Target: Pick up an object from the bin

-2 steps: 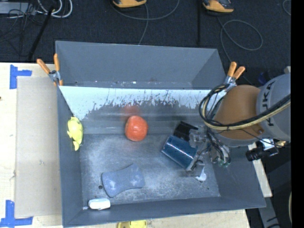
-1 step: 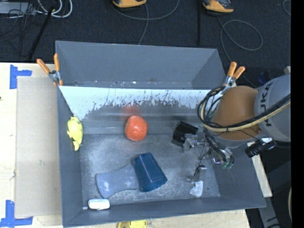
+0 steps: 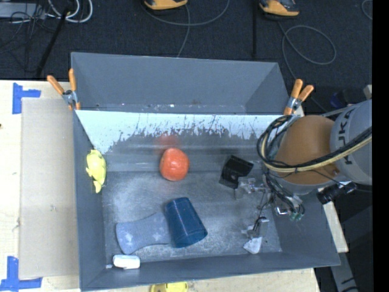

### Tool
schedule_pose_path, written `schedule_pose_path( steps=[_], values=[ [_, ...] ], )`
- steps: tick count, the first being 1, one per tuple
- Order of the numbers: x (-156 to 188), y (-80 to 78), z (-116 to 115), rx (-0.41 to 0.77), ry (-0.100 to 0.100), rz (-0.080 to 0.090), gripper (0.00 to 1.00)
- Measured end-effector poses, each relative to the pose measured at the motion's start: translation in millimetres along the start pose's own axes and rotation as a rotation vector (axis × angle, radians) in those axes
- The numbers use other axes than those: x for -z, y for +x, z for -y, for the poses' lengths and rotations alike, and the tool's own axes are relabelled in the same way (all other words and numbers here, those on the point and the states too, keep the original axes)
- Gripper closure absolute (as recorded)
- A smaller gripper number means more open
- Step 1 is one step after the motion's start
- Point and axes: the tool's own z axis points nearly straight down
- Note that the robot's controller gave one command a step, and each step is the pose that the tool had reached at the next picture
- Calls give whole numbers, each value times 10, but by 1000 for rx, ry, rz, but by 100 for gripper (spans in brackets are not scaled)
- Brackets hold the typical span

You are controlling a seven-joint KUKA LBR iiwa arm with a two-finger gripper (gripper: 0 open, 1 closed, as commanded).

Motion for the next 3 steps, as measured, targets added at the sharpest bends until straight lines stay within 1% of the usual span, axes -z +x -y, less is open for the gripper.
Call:
schedule_pose_path(
  steps=[1, 2, 3],
  values=[
    [-22, 625, 269, -13, 1, -1, 100],
    [-22, 619, 267, -13, 1, -1, 100],
    [18, 629, 260, -13, -1, -4, 100]
  ],
)
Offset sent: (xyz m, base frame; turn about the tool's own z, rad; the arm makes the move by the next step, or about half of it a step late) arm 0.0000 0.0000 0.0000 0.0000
